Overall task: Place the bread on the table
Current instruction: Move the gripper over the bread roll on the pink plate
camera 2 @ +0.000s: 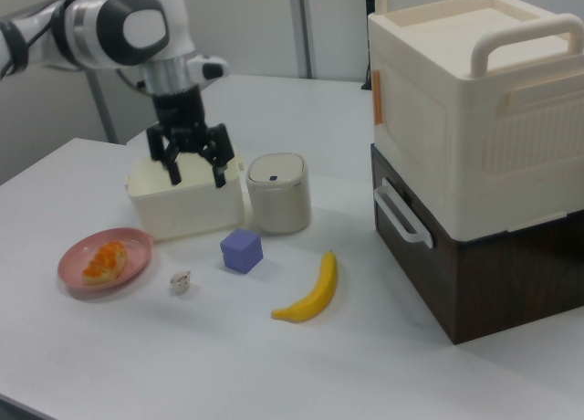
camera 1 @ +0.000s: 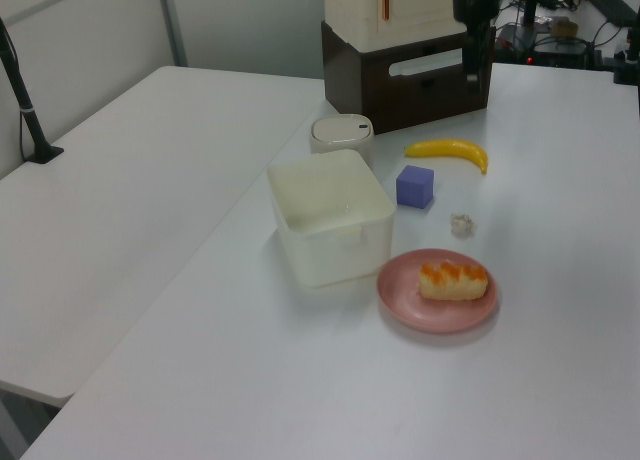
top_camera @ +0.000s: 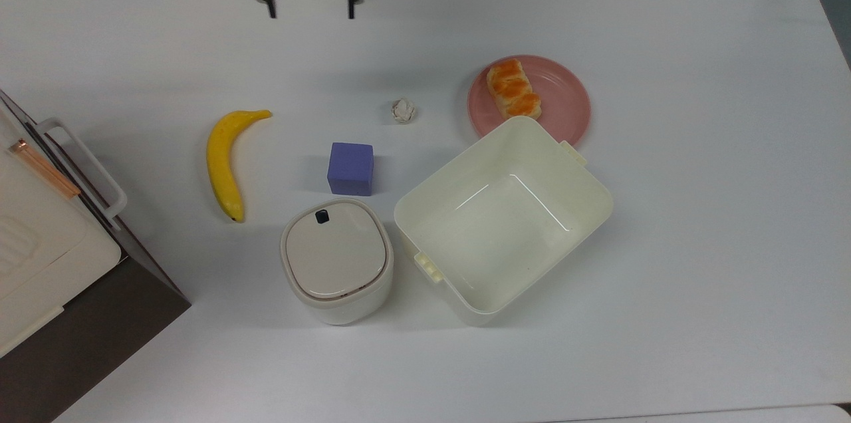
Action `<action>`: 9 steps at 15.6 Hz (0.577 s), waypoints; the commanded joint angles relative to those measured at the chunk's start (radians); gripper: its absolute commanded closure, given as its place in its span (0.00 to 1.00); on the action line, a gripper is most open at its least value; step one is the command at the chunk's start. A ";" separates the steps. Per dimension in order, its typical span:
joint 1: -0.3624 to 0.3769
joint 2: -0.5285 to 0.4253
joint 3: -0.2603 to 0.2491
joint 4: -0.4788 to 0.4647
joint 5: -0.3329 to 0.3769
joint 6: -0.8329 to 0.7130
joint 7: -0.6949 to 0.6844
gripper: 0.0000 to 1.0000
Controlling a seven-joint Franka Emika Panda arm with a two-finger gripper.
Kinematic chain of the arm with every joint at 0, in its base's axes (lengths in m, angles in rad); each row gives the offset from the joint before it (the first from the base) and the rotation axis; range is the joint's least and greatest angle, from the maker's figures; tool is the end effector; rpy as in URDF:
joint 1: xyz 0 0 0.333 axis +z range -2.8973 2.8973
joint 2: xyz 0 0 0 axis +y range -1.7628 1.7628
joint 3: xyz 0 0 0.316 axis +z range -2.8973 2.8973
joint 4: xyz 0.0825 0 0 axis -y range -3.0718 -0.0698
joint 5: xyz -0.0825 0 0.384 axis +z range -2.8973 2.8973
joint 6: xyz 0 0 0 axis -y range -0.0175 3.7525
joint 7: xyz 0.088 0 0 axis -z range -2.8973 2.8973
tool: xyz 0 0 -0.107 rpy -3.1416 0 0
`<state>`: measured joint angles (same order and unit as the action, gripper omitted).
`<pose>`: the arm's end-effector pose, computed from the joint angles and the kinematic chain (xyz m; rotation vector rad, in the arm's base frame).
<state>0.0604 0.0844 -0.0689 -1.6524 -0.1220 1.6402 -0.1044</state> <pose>0.5784 -0.0158 0.5448 3.0116 0.1661 -0.1562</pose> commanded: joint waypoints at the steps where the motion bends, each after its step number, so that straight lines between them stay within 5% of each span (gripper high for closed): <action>1: 0.125 -0.060 -0.005 -0.147 -0.124 -0.049 -0.111 0.00; 4: 0.199 -0.051 0.001 -0.170 -0.198 -0.138 -0.237 0.00; 9: 0.294 -0.037 0.012 -0.199 -0.203 -0.138 -0.224 0.00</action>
<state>0.2958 0.0770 -0.0557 -1.8018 -0.3034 1.5031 -0.3114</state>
